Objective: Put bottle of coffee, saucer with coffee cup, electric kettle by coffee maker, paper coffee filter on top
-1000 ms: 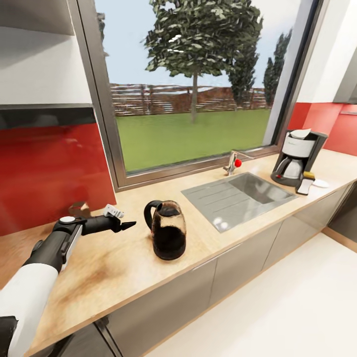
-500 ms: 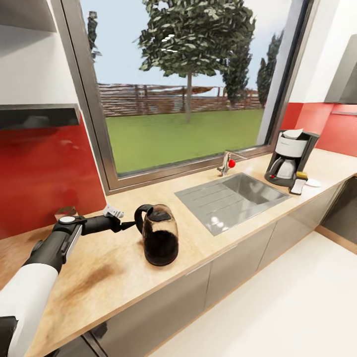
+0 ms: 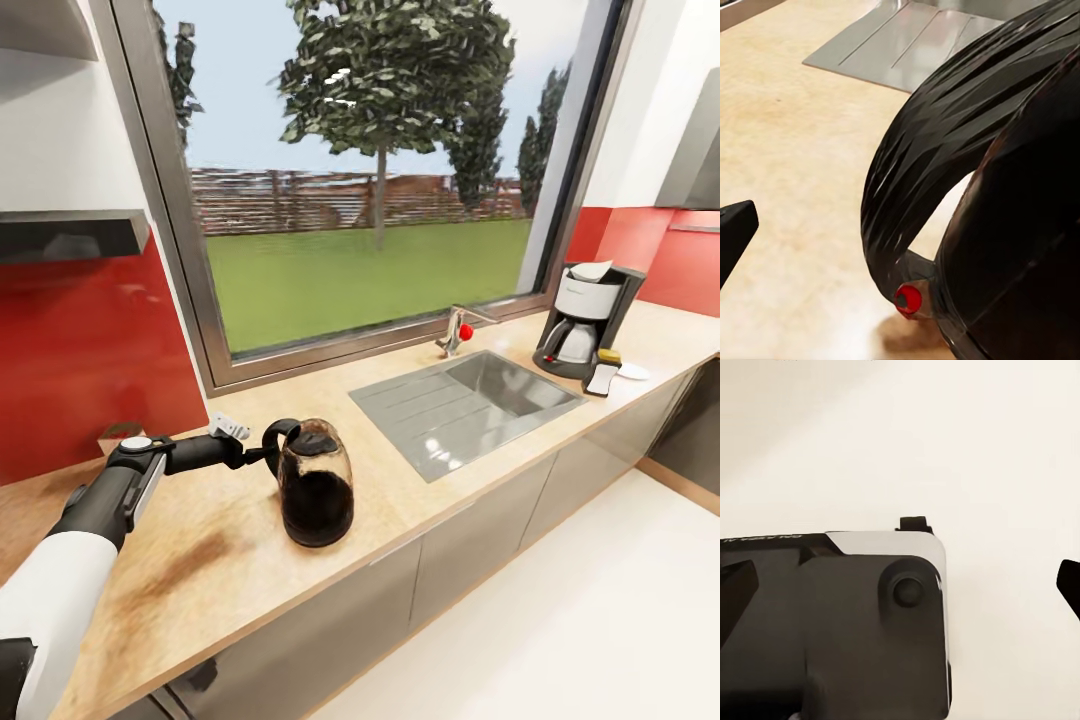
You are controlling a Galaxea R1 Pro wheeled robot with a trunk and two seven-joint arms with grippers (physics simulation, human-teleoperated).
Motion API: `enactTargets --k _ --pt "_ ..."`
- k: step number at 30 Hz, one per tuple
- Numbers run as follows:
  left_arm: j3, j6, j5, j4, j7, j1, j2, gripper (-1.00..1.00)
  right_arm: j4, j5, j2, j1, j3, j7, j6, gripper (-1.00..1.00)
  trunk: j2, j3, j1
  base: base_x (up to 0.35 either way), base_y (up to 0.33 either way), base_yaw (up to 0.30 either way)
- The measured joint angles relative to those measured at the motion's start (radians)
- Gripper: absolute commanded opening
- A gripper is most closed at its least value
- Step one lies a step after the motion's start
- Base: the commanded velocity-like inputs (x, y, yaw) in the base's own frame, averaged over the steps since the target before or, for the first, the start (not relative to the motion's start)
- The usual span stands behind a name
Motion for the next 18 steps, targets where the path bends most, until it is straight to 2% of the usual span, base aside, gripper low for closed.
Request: enactTargets --k 18 --pt "0.000 0.001 0.001 0.011 0.001 0.000 0.000 1.00 0.000 0.000 0.000 0.000 0.000 0.000 0.000 1.00 0.000 0.000 0.000 0.046 -0.008 0.000"
